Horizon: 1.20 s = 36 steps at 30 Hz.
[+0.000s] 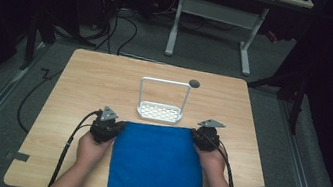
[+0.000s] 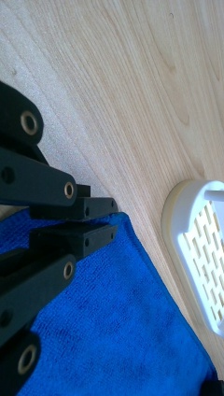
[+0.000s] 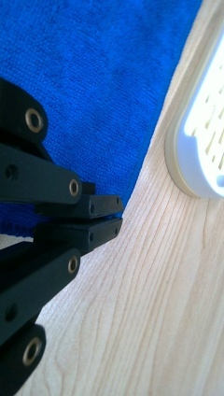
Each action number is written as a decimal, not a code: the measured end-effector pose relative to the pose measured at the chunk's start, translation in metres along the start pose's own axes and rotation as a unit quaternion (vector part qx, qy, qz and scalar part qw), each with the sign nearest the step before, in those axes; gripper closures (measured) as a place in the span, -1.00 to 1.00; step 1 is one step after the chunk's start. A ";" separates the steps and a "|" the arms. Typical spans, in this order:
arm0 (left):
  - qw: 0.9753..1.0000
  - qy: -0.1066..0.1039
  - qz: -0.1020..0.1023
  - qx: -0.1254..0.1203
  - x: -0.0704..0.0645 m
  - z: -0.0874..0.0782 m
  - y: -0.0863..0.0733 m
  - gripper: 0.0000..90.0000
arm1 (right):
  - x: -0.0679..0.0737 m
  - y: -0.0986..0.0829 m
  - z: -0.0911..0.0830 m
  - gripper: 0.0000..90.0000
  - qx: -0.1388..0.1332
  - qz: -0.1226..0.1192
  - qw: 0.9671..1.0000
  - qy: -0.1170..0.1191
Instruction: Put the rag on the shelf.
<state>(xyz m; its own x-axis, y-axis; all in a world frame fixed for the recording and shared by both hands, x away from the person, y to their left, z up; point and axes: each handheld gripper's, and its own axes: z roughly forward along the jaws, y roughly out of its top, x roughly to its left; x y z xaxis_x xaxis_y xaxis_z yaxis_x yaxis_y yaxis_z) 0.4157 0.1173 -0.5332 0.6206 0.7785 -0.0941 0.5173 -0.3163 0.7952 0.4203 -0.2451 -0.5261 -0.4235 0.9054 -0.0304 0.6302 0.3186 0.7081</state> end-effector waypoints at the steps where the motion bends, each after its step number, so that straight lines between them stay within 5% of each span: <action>1: 1.000 0.000 0.000 0.000 0.000 0.000 0.000 0.93 | 0.001 0.000 -0.001 0.96 -0.002 -0.003 1.000 -0.002; 8: 1.000 -0.016 -0.003 -0.021 0.002 -0.006 0.001 0.94 | 0.001 -0.004 -0.024 0.96 -0.069 0.002 0.998 0.005; 16: 0.997 -0.001 0.009 -0.070 -0.010 -0.028 0.007 0.94 | 0.008 -0.009 -0.049 0.96 -0.133 -0.011 0.991 0.016; 21: 0.994 0.008 0.020 -0.106 -0.019 -0.041 0.010 0.94 | 0.014 -0.007 -0.066 0.96 -0.170 -0.023 0.985 0.019; 32: 0.985 0.007 0.024 -0.171 -0.027 -0.078 0.025 0.94 | 0.012 -0.002 -0.101 0.96 -0.236 -0.009 0.972 0.011; 36: 0.982 0.008 0.032 -0.188 -0.031 -0.087 0.028 0.94 | 0.016 0.002 -0.115 0.96 -0.262 -0.013 0.965 0.006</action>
<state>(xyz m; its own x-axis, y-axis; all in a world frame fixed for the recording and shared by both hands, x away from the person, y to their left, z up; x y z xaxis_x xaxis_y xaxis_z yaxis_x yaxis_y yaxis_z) 0.3596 0.1316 -0.4559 0.6338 0.7730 -0.0296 0.2210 -0.1442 0.9645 0.3400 -0.2624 -0.4436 -0.4445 0.8945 -0.0476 0.2044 0.1530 0.9668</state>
